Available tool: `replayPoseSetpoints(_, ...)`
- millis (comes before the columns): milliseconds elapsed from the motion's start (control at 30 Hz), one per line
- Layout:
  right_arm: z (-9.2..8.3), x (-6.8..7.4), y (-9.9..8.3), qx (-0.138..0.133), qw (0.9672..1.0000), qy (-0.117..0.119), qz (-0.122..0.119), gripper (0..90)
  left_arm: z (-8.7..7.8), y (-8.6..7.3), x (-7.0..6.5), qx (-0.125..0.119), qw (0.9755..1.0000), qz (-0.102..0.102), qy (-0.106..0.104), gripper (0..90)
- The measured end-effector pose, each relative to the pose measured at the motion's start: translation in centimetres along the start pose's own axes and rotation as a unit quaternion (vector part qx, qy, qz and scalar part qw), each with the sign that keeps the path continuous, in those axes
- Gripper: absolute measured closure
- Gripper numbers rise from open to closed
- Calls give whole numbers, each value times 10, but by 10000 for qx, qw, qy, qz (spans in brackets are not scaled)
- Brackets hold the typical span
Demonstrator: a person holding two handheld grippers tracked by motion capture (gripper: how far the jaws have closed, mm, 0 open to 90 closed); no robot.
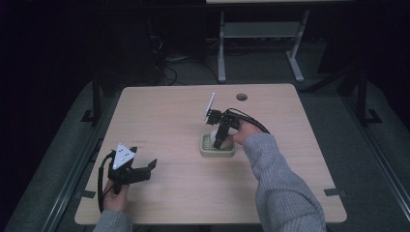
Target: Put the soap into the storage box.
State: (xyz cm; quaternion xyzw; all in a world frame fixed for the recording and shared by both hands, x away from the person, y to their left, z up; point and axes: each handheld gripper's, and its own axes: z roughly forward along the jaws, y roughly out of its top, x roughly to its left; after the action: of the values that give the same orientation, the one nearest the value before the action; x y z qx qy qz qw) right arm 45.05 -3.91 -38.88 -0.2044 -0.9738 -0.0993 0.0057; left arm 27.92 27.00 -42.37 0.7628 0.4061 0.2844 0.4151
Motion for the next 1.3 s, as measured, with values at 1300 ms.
replayPoseSetpoints(1300,27,-9,6,191,9998,-9,97,221,-1,0,0,-32,10000,-12,2,152)
